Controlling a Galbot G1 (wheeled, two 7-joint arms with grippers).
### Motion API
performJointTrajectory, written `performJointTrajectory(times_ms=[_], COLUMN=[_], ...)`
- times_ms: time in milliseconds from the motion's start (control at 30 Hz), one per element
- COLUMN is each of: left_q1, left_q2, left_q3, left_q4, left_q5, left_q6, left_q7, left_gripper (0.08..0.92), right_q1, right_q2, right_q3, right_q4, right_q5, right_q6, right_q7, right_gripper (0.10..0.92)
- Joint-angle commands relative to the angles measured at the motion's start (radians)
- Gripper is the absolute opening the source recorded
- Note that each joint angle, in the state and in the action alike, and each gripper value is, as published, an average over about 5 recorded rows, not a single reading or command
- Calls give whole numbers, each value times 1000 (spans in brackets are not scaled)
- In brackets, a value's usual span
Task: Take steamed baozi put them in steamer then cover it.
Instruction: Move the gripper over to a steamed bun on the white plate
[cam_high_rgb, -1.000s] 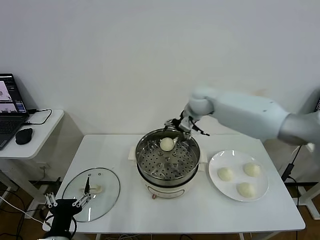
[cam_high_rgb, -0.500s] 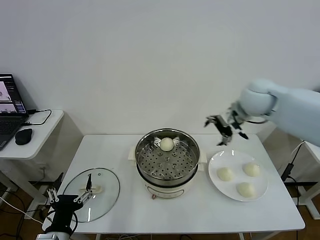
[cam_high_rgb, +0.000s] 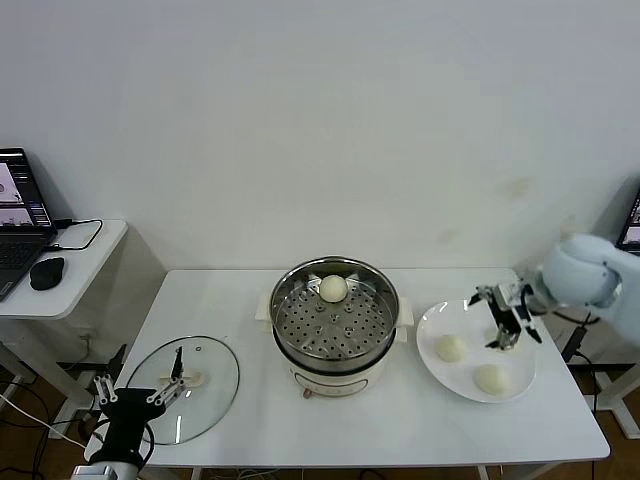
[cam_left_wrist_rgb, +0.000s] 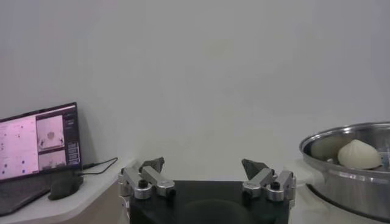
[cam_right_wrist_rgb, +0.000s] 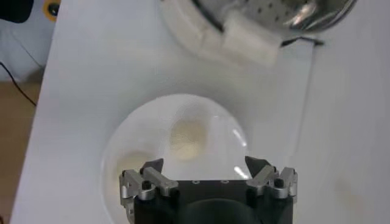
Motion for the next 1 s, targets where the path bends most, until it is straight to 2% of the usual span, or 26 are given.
performJointTrajectory(times_ms=[33, 200, 367, 1000], left_q1=[0, 7, 16, 18], left_q2=[-1, -12, -17, -25], left_q3=[-1, -13, -26, -32], left_q4=[-1, -2, 0, 8], left_q5=[0, 0, -1, -2], left_q6=[1, 2, 1, -2], left_q7=[0, 0, 0, -1], left_gripper=[823, 823, 823, 823], right_q1=[-279, -350, -387, -421], right_q2=[27, 113, 185, 342], right_q3=[213, 271, 298, 344], right_q4=[-81, -226, -304, -449], right_q5=[-61, -114, -132, -155], right_q6=[-30, -7, 16, 43], right_q7=[21, 14, 1, 18], right_gripper=[823, 823, 823, 820])
